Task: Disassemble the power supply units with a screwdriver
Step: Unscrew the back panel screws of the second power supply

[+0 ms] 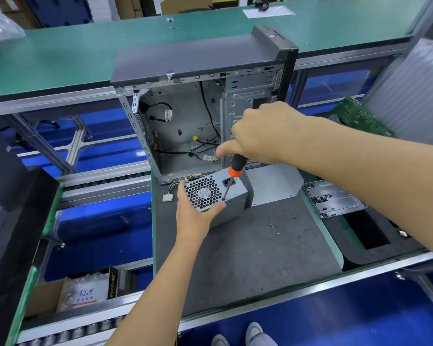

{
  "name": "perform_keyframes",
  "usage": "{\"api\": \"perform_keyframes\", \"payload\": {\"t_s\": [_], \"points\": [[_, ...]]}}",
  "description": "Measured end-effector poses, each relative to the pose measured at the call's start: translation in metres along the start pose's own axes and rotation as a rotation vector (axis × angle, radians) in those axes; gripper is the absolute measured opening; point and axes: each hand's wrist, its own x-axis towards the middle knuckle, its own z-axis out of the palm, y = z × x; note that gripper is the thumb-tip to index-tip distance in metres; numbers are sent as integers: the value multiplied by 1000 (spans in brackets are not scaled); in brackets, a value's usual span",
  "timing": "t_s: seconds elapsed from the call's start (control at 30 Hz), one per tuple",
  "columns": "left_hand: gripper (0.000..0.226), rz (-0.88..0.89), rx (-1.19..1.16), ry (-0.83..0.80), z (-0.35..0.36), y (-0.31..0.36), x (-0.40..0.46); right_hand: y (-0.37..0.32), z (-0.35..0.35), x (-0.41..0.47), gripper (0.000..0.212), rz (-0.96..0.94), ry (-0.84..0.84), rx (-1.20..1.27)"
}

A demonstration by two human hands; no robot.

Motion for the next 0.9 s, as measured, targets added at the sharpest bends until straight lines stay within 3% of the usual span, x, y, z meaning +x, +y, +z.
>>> {"api": "perform_keyframes", "payload": {"t_s": [0.07, 0.17, 0.43, 0.53, 0.6, 0.67, 0.9], "points": [[116, -13, -21, -9, 0, -1, 0, -1, 0, 4, 57, 31, 7, 96], [116, -7, -57, -20, 0, -3, 3, 0, 1, 8, 40, 53, -19, 228], [115, -15, -93, -48, 0, -7, 7, 16, 12, 10, 30, -88, -32, 563], [113, -11, -101, -48, 0, -7, 7, 11, 14, 8, 53, 37, -69, 512], [113, -15, -102, -46, 0, -8, 7, 8, 9, 8, 67, 131, -66, 290], [113, -16, -105, -48, 0, -8, 7, 6, 7, 10, 72, 96, -30, 114], [112, -11, -99, -51, 0, -7, 6, 10, 8, 11, 25, -87, -72, 390]]}}
